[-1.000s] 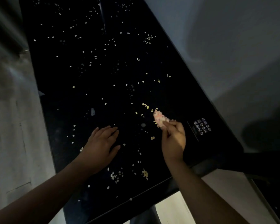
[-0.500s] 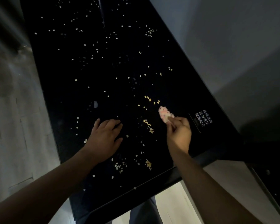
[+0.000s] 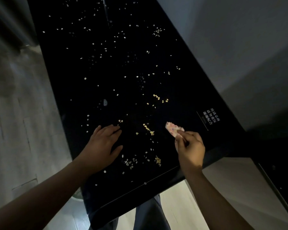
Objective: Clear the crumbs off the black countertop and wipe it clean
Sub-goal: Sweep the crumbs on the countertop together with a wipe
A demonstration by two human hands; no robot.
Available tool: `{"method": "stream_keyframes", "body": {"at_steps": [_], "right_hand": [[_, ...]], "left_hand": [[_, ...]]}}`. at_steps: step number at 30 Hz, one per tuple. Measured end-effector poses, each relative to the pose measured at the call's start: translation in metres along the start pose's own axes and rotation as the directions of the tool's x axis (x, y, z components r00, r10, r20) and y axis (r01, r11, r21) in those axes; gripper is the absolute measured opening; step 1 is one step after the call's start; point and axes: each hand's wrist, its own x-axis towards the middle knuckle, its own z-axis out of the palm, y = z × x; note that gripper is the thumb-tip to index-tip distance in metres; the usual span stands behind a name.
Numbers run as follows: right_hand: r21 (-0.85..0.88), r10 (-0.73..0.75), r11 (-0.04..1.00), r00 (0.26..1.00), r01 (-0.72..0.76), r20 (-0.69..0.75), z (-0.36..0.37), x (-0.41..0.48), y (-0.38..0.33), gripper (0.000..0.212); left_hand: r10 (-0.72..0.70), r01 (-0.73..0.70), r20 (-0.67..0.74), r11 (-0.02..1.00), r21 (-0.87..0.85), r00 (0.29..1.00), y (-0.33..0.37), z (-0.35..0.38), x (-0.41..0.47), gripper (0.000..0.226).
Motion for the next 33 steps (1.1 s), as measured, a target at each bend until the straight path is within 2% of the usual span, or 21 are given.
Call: {"method": "stream_keyframes", "body": {"at_steps": [5, 8, 10, 13, 15, 19, 23, 26, 28, 31, 33], "right_hand": [[-0.032, 0.049, 0.998, 0.999, -0.050, -0.024, 0.022, -0.027, 0.006, 0.019], [-0.032, -0.021, 0.999, 0.998, 0.019, -0.065, 0.045, -0.050, -0.008, 0.017], [0.004, -0.075, 0.997, 0.997, 0.075, -0.009, 0.057, -0.064, -0.022, 0.018], [0.115, -0.018, 0.993, 0.997, 0.009, 0.078, 0.053, -0.063, -0.029, 0.017], [0.123, 0.019, 0.992, 1.000, -0.020, 0.011, 0.036, -0.056, -0.023, 0.017], [0.005, 0.033, 0.999, 0.994, -0.033, -0.101, 0.009, -0.061, -0.003, 0.017], [-0.020, 0.145, 0.989, 0.981, -0.149, -0.132, 0.018, -0.087, 0.010, 0.019], [0.010, 0.155, 0.988, 0.973, -0.155, -0.173, 0.038, -0.109, 0.000, 0.018], [0.038, 0.131, 0.991, 0.983, -0.127, -0.127, 0.055, -0.125, -0.015, 0.018], [0.120, 0.141, 0.982, 0.990, -0.144, 0.029, 0.069, -0.137, -0.036, 0.019], [0.171, 0.150, 0.974, 0.989, -0.147, -0.005, 0.060, -0.134, -0.041, 0.019]], "left_hand": [[-0.052, 0.052, 0.004, 0.999, 0.015, 0.999, -0.010, 0.004, -0.021, 0.065], [-0.042, 0.042, 0.002, 0.999, 0.029, 0.999, -0.016, 0.003, -0.027, 0.065], [-0.009, 0.008, 0.025, 0.999, 0.034, 1.000, -0.018, 0.004, -0.029, 0.065], [0.018, -0.021, 0.059, 0.999, 0.047, 0.998, -0.018, 0.007, -0.029, 0.066], [0.023, -0.029, 0.078, 0.996, 0.083, 0.997, -0.018, 0.008, -0.029, 0.067], [0.051, -0.055, 0.057, 0.996, 0.074, 0.997, -0.017, 0.005, -0.028, 0.066], [0.078, -0.084, 0.057, 0.991, 0.109, 0.995, -0.019, 0.004, -0.029, 0.063], [0.078, -0.083, 0.053, 0.991, 0.101, 0.995, -0.021, 0.004, -0.027, 0.064], [0.079, -0.085, 0.065, 0.991, 0.107, 0.995, -0.022, 0.006, -0.027, 0.065], [0.097, -0.102, 0.061, 0.991, 0.084, 0.993, -0.024, 0.006, -0.028, 0.064], [0.119, -0.122, 0.045, 0.990, 0.068, 0.992, -0.025, 0.005, -0.029, 0.063]]}}
